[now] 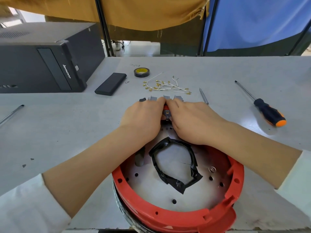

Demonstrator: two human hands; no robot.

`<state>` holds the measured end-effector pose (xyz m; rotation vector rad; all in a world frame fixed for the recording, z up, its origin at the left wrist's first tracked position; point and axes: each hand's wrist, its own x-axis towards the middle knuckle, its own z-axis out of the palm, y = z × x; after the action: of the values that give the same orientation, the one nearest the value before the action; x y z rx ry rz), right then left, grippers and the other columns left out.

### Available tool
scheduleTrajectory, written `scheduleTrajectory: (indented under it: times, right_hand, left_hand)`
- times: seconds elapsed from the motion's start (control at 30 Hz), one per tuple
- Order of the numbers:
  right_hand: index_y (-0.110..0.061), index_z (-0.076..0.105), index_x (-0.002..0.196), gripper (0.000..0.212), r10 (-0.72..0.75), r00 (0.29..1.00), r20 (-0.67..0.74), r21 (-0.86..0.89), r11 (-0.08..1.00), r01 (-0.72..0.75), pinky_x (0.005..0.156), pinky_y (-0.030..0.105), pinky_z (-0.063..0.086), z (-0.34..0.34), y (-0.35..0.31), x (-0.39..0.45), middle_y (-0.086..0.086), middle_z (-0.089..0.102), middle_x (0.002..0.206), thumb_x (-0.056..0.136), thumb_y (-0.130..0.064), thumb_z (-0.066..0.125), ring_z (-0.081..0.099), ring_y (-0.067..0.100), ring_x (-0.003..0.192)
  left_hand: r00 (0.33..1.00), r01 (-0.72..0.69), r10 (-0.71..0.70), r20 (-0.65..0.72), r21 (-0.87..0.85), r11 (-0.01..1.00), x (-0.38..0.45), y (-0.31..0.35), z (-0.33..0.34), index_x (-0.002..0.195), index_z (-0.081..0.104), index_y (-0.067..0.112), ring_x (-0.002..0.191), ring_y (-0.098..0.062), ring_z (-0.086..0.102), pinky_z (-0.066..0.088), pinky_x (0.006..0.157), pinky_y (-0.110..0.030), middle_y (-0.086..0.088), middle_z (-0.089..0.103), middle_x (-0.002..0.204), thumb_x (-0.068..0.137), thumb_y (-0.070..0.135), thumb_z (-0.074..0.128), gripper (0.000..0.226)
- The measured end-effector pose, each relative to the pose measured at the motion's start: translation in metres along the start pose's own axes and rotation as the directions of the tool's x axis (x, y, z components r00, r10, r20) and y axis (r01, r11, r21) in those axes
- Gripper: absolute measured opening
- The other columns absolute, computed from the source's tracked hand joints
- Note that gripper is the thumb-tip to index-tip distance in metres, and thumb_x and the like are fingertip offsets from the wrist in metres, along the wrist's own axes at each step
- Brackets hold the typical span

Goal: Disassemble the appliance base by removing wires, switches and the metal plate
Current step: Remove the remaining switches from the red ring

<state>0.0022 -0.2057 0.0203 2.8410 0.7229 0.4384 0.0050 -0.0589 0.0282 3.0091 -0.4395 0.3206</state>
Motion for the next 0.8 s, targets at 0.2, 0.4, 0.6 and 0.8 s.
scheduleTrajectory:
  times: [0.2,0.4,0.6,0.8]
  right_hand:
    - [-0.015,0.020,0.145,0.055,0.007,1.000,0.004,0.070,0.997,-0.007,0.062,0.032,0.030,0.0031,0.0033,0.0007,0.006,0.046,0.132,0.094,-0.023,0.039,0.058,0.027,0.103]
    - [-0.017,0.012,0.149,0.060,0.000,1.000,0.022,0.098,0.995,-0.002,0.068,0.033,0.033,0.0035,0.0059,0.0019,0.003,0.039,0.143,0.095,-0.025,0.036,0.054,0.026,0.114]
    - [-0.018,0.020,0.145,0.053,-0.007,1.000,0.000,0.115,0.993,0.007,0.072,0.038,0.043,0.0021,0.0046,0.0011,0.004,0.045,0.136,0.095,-0.026,0.036,0.058,0.028,0.107]
    - [-0.017,0.032,0.134,0.041,-0.008,0.999,-0.031,0.056,0.998,0.010,0.057,0.033,0.029,0.0032,0.0028,0.0005,0.005,0.051,0.122,0.094,-0.025,0.039,0.061,0.029,0.093]
  left_hand:
    - [0.998,-0.048,0.051,0.045,-0.079,0.996,0.0003,-0.0039,0.0014,0.122,0.042,0.022,0.087,-0.032,0.056,0.035,0.061,-0.033,-0.007,0.061,0.106,0.087,0.010,0.042,0.037]
    - [0.992,-0.086,0.093,0.090,-0.079,0.993,0.0015,-0.0066,0.0009,0.127,0.041,0.017,0.097,-0.032,0.058,0.039,0.067,-0.033,-0.007,0.060,0.113,0.091,0.018,0.046,0.036]
    - [0.997,-0.073,0.072,0.034,0.012,0.997,0.0024,-0.0038,0.0055,0.124,0.042,0.016,0.101,-0.032,0.059,0.035,0.066,-0.032,-0.007,0.060,0.114,0.093,0.023,0.048,0.033]
    - [0.999,-0.045,0.044,0.016,0.053,0.998,0.0048,-0.0021,0.0072,0.118,0.045,0.017,0.099,-0.033,0.058,0.031,0.063,-0.032,-0.009,0.061,0.110,0.090,0.019,0.050,0.028]
